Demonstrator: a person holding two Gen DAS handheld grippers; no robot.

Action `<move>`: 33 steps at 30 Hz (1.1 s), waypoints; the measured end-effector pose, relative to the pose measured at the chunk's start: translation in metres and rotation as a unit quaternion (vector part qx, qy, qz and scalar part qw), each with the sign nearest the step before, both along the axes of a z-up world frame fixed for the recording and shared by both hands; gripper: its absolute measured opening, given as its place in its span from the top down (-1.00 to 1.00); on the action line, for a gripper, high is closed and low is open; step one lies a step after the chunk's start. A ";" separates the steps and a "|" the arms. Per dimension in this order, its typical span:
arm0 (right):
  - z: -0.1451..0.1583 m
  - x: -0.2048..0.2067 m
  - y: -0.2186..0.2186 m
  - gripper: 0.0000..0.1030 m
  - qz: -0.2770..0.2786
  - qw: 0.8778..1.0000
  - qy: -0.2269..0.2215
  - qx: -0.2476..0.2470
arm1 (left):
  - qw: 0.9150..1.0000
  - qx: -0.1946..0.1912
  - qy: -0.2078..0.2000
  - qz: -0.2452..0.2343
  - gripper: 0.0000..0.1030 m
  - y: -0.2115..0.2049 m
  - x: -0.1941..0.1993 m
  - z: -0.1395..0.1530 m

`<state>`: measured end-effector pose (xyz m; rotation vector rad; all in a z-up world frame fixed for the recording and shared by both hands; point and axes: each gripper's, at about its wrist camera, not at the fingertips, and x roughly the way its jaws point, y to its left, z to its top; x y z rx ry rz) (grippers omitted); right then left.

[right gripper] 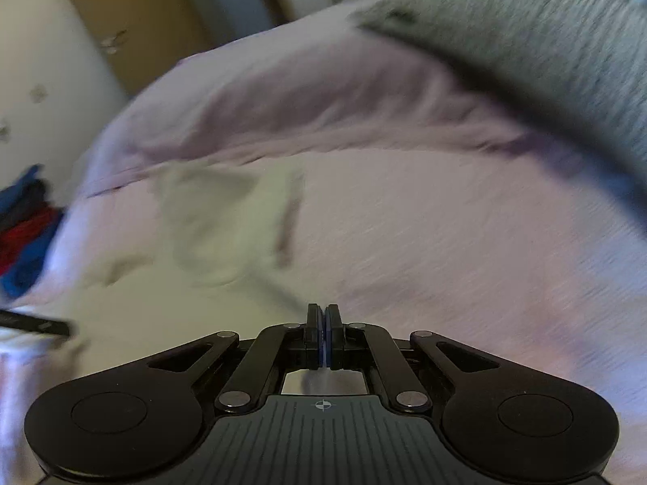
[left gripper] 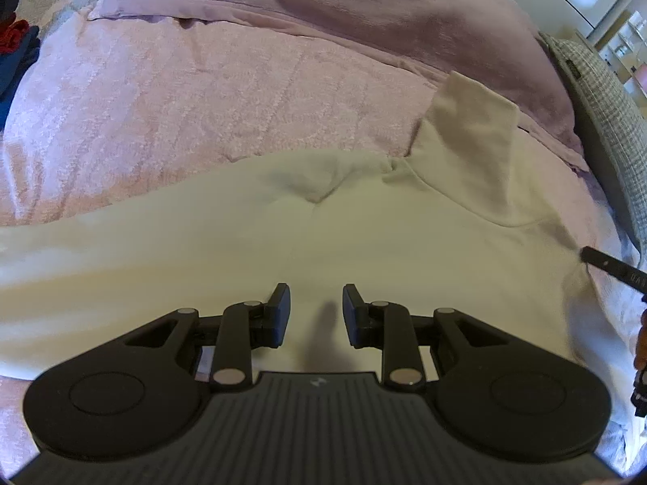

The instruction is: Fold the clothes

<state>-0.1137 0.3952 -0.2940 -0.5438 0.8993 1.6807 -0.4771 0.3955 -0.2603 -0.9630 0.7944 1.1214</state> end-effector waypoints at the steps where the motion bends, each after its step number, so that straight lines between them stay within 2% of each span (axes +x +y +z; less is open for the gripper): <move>1: 0.001 0.005 0.002 1.00 -0.019 1.000 -0.017 0.004 | 1.000 0.001 -0.001 0.003 0.55 0.001 -0.001 0.000; 2: 0.003 0.012 0.003 1.00 -0.036 0.999 -0.016 0.008 | 1.000 0.002 -0.003 0.004 0.55 0.001 -0.002 0.001; 4: 0.004 0.024 0.003 0.98 -0.051 0.998 0.022 0.000 | 1.000 0.006 -0.006 0.004 0.55 0.002 -0.003 0.003; 7: 0.003 0.031 0.002 0.79 -0.041 0.995 0.087 -0.016 | 1.000 0.008 -0.007 0.001 0.55 0.004 0.000 0.003; 9: -0.003 0.022 0.005 0.19 -0.018 0.995 0.097 -0.029 | 1.000 0.008 -0.009 -0.002 0.55 0.005 0.003 0.001; 10: -0.006 0.017 0.006 0.19 -0.007 0.995 0.096 -0.036 | 1.000 0.008 -0.009 -0.003 0.55 0.006 0.004 0.001; 11: -0.010 0.011 0.008 0.49 0.002 0.997 0.075 -0.036 | 1.000 0.008 -0.009 -0.005 0.55 0.006 0.006 0.001; 12: -0.014 0.005 0.011 0.94 0.009 0.999 0.038 -0.035 | 1.000 0.010 -0.008 -0.008 0.55 0.006 0.007 0.001; 13: -0.018 0.004 0.015 0.94 0.010 0.999 0.015 -0.035 | 1.000 0.013 -0.007 -0.009 0.55 0.007 0.008 0.002; 16: -0.027 0.012 0.027 0.93 0.005 0.999 0.000 -0.035 | 1.000 0.020 -0.003 -0.010 0.55 0.008 0.010 0.003; 19: -0.032 0.022 0.029 0.56 0.008 0.998 0.000 -0.058 | 1.000 0.021 -0.002 -0.006 0.55 0.008 0.010 0.004; 20: -0.027 0.031 0.023 0.22 -0.012 0.998 -0.003 -0.053 | 1.000 0.021 -0.002 -0.005 0.55 0.005 0.011 0.005; 21: -0.020 0.041 0.015 0.04 -0.037 0.998 -0.013 -0.045 | 1.000 0.022 -0.002 -0.005 0.55 0.003 0.013 0.006; 22: -0.013 0.051 0.006 0.04 -0.067 0.996 -0.042 -0.039 | 1.000 0.022 -0.002 -0.006 0.55 0.000 0.014 0.007; 24: 0.001 0.076 -0.015 0.04 -0.127 0.984 -0.117 -0.030 | 1.000 0.021 -0.006 -0.008 0.55 -0.006 0.019 0.010; 25: 0.010 0.090 -0.030 0.04 -0.139 0.983 -0.121 -0.023 | 1.000 0.021 -0.009 -0.009 0.55 -0.009 0.022 0.011; 27: 0.029 0.110 -0.060 0.05 -0.125 0.991 -0.045 -0.007 | 1.000 0.023 -0.014 -0.016 0.55 -0.017 0.031 0.013; 30: 0.036 0.096 -0.088 0.06 -0.047 0.998 0.047 -0.003 | 0.999 0.015 -0.021 -0.020 0.55 -0.030 0.048 0.012; 32: 0.023 0.076 -0.095 0.07 0.014 0.998 0.060 -0.025 | 0.999 0.011 -0.036 -0.027 0.55 -0.039 0.058 0.015; 33: 0.011 0.071 -0.096 0.07 0.013 0.999 0.033 -0.039 | 0.999 0.015 -0.037 -0.032 0.55 -0.043 0.061 0.018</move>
